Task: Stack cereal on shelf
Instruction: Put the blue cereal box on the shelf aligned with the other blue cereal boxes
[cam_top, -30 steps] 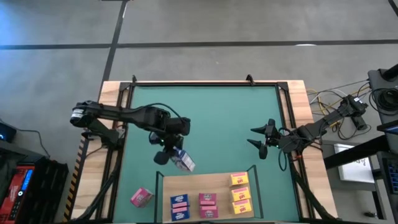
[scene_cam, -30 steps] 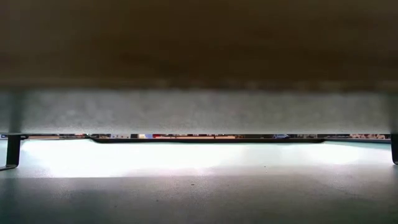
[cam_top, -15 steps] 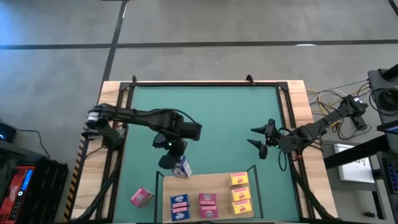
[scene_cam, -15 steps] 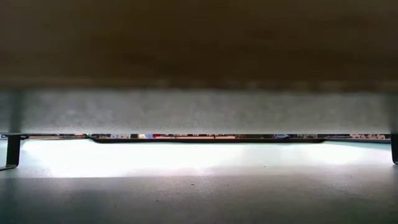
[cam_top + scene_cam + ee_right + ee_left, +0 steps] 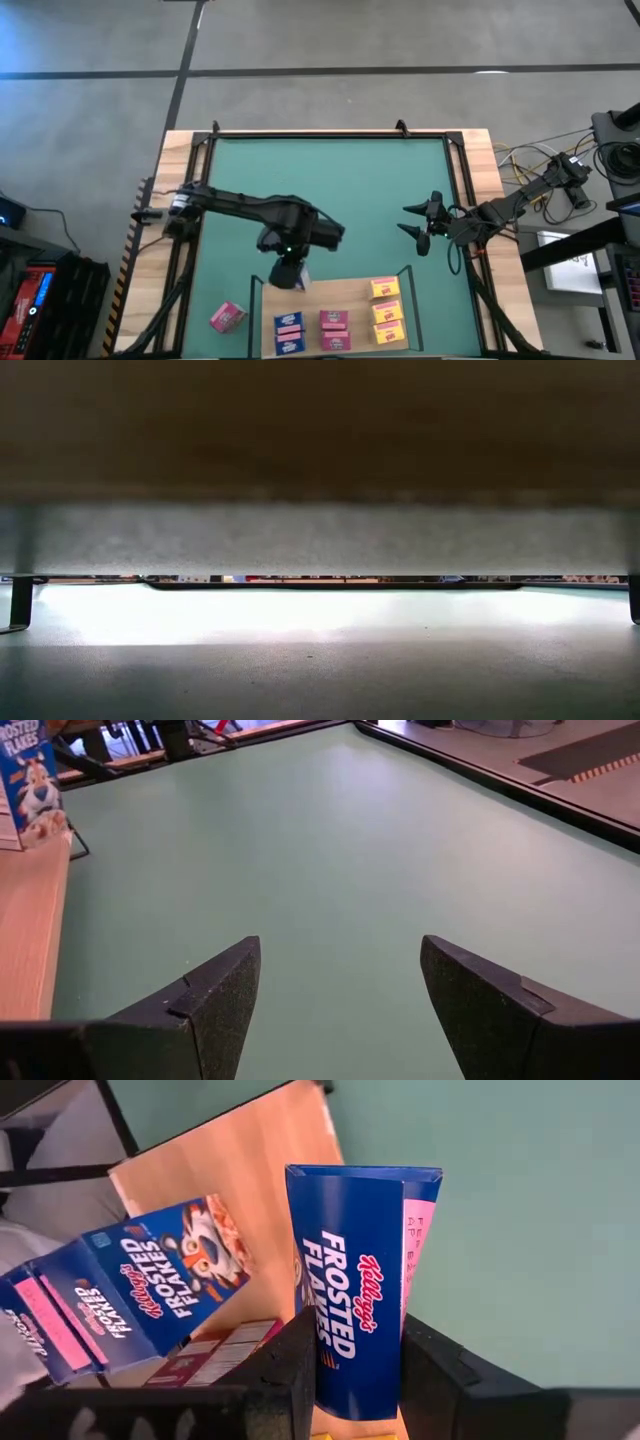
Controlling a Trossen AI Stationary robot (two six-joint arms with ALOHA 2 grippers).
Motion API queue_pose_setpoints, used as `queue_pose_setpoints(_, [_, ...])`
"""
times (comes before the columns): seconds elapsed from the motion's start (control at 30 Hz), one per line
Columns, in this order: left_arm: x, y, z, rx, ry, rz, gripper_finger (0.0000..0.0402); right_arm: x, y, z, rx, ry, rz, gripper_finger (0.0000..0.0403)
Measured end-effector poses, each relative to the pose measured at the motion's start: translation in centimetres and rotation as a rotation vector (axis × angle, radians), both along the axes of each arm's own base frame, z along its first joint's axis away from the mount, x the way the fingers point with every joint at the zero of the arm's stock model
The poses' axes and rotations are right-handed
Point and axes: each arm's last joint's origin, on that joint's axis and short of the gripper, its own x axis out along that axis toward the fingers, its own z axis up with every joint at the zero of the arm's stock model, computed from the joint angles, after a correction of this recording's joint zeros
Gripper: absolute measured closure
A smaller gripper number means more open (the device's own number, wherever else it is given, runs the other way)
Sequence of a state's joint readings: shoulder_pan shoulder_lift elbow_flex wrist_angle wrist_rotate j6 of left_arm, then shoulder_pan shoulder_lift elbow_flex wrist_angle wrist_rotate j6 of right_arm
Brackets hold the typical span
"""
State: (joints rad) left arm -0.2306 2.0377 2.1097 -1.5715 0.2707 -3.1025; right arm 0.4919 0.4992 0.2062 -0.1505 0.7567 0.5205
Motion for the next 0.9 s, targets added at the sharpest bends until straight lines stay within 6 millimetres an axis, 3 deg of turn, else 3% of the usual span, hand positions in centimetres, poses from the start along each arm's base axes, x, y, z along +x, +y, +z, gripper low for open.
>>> queue_pose_setpoints(0.43, [-0.6,-2.5,-1.2,0.010,0.044,-0.029,0.0309,0.0,0.0,0.0,0.000,-0.001,0.000,0.0138])
queue_pose_setpoints(0.9, [-0.5,-3.5,-2.0,0.042,0.009,-0.050,0.0309,0.0,0.0,0.0,0.000,-0.001,0.000,0.0138])
